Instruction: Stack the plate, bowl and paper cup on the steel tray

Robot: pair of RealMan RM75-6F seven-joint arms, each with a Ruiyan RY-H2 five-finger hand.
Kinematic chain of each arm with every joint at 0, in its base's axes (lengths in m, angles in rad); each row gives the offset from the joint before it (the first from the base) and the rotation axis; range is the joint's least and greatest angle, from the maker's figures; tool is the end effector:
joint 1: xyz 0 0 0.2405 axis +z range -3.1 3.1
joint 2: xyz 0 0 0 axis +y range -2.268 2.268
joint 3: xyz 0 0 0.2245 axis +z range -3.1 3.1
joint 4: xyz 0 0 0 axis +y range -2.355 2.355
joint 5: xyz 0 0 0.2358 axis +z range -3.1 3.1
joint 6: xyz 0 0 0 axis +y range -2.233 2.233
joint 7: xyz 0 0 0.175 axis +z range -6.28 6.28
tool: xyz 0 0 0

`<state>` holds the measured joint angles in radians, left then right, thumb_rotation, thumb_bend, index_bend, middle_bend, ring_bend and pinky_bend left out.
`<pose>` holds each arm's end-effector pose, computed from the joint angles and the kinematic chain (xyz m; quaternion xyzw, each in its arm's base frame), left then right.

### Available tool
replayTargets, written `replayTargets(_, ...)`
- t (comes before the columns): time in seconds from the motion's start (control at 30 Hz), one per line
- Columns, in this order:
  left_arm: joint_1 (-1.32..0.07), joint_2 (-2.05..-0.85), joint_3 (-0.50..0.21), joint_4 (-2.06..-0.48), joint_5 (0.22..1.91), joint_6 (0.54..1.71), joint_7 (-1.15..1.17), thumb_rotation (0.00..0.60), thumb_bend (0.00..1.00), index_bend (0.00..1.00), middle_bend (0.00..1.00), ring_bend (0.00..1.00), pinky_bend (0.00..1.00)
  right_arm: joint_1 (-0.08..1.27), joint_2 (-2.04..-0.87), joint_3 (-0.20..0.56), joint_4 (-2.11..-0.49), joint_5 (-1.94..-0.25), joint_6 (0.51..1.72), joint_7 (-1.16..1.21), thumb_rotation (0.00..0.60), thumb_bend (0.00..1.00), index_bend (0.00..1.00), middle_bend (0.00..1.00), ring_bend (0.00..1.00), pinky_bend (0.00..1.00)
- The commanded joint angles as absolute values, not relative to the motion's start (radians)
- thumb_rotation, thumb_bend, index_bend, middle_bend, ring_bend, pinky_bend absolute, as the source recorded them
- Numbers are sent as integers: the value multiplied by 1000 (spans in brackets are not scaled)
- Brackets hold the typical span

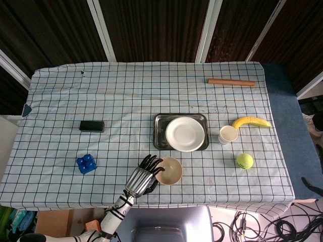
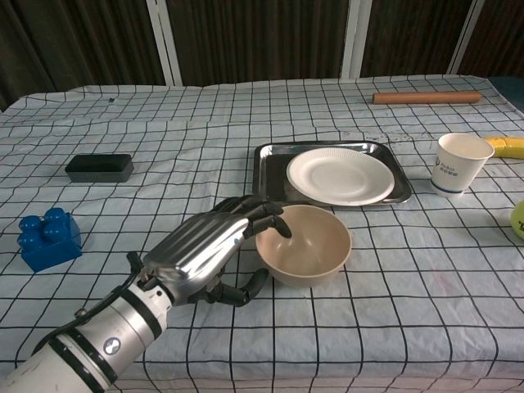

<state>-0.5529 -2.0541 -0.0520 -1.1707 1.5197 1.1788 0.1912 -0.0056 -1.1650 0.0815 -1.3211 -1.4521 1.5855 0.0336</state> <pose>-0.0660 0.2471 -0.1584 -0.7268 -0.3776 -0.4802 0.3139 -0.3600 -0.1891 0.1705 0.5669 -0.3157 0.3301 0.6856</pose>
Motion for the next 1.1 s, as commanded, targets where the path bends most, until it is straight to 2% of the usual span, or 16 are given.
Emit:
replayTargets(0.03, -553, -2032, -46, -1191, 1538, 1193, 188, 600, 443, 5, 41, 0, 0, -4, -1165, 83, -1322, -1454, 1583, 28, 600, 27, 0, 0, 0, 0)
replayTargets(0.17, -537, -1988, -40, -1252, 1557, 1234, 210, 600, 418, 0, 23, 0, 0, 4, -1164, 82, -1332, -1469, 1580, 9, 600, 27, 0, 0, 0, 0)
replayTargets(0.3, -508, -1890, -19, -1352, 1582, 1283, 254, 600, 407, 0, 14, 0, 0, 26, -1160, 77, -1357, -1510, 1577, -26, 600, 28, 0, 0, 0, 0)
replayTargets(0.53, -400, -1617, -24, -1429, 1603, 1476, 274, 600, 407, 0, 11, 0, 0, 137, -1146, 62, -1462, -1702, 1545, -136, 600, 30, 3, 0, 0, 0)
replayTargets(0.67, -332, -1489, -21, -1434, 1551, 1519, 173, 600, 407, 0, 2, 0, 0, 234, -1178, 63, -1516, -1784, 1451, -223, 600, 30, 74, 0, 0, 0)
replayTargets(0.9, -222, -1476, -31, -1280, 1507, 1629, 2, 600, 407, 0, 0, 0, 0, 423, -1344, 56, -1501, -1855, 1194, -327, 600, 31, 274, 0, 0, 0)
replayTargets(1.1, -199, -1464, -21, -1235, 1528, 1640, -16, 600, 407, 0, 0, 0, 0, 477, -1483, 56, -1455, -1817, 1105, -386, 600, 31, 326, 0, 0, 0)
